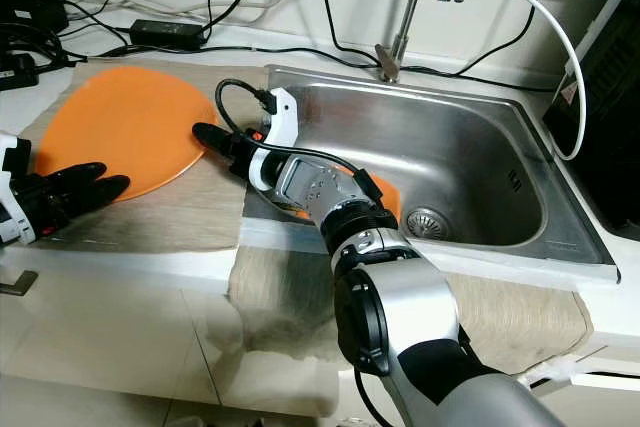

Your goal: Kitchen organization

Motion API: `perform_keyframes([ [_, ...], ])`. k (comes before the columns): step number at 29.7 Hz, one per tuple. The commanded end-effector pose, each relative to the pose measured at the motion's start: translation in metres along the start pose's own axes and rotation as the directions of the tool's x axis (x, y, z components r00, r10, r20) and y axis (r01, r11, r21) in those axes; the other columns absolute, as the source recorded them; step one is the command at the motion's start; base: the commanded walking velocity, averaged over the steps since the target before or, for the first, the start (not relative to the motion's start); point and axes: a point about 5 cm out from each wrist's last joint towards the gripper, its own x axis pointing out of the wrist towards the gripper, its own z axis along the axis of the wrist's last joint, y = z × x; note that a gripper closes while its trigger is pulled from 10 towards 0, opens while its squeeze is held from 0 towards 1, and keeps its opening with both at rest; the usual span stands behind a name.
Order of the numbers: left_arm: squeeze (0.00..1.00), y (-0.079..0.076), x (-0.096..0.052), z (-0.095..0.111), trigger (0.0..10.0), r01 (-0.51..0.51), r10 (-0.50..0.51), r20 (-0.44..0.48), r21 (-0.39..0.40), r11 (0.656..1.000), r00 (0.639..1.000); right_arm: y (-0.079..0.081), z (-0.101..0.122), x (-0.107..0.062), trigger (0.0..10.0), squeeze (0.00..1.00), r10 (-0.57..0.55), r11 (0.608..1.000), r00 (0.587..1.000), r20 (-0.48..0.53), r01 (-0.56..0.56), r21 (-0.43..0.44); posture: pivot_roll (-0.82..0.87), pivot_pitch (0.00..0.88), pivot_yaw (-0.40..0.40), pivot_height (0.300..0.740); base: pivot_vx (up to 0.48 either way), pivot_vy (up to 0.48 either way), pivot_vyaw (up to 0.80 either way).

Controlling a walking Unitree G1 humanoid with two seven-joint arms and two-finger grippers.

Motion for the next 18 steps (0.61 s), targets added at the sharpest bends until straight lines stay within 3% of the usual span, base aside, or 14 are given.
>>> perform_keyframes([
  [1, 0.0, -0.003, 0.003, -0.036, 10.0, -0.001, -0.013, -0.13, -0.108, 0.994, 0.991, 0.005, 0.003, 0.002, 0.0, 0.0, 0.022, 1.0, 1.0, -0.013, -0.022, 0.001, -0.04, 0.0, -0.097, 0.74, 0.0, 0.0, 0.0],
  [9, 0.0, -0.004, 0.004, -0.036, 10.0, 0.001, -0.015, -0.131, -0.105, 0.994, 0.991, 0.001, -0.007, 0.001, 0.0, 0.0, 0.015, 1.0, 0.998, -0.054, -0.014, 0.004, -0.04, 0.0, -0.102, 0.74, 0.0, 0.0, 0.0],
  [18, 0.0, -0.006, 0.005, -0.028, 10.0, 0.02, -0.027, -0.093, -0.073, 0.997, 0.995, 0.0, -0.004, 0.001, 0.0, 0.0, 0.003, 1.0, 1.0, -0.025, -0.003, 0.024, -0.03, 0.0, -0.104, 0.74, 0.0, 0.0, 0.0],
])
